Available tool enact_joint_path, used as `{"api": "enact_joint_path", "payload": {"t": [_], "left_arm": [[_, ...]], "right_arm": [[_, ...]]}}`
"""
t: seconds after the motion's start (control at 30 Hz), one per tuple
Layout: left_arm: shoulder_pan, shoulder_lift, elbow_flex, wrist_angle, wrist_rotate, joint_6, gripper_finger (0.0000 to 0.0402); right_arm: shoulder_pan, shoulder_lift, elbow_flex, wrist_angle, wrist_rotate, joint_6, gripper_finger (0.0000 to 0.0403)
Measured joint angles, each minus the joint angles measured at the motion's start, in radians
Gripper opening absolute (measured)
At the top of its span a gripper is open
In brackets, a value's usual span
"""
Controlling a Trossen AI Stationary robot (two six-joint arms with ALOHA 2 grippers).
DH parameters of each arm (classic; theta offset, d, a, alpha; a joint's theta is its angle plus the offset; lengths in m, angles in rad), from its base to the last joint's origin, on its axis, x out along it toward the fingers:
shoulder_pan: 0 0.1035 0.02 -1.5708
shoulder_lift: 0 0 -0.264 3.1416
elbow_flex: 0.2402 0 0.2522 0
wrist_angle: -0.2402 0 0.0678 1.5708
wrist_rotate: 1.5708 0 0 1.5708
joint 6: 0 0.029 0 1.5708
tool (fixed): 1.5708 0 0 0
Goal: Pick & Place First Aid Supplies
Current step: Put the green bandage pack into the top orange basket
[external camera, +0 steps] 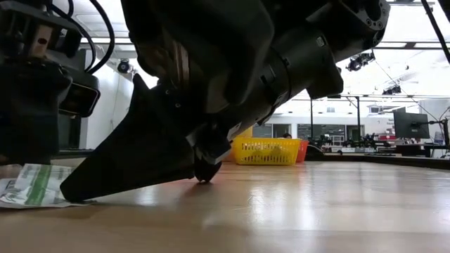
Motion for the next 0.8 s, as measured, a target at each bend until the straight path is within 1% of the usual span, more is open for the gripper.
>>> {"api": "enact_joint_path", "payload": {"t": [0.1,0.17,0.8], "left_arm": [[0.002,0.000,0.000,0.004,0.048,-0.026,0.0117],[0.001,0.000,0.000,0.005,0.059,-0.033,0.0117],[0.002,0.000,0.000,0.050,0.005,-0.051,0.0117]], "right_arm": [[-0.007,0.001,0.000,0.007,0.006,0.000,0.0000],[-0.016,0.002,0.000,0.009,-0.001,-0.001,0.0000],[-0.053,0.005,-0.001,0.026,0.000,-0.005,0.0000]]}}
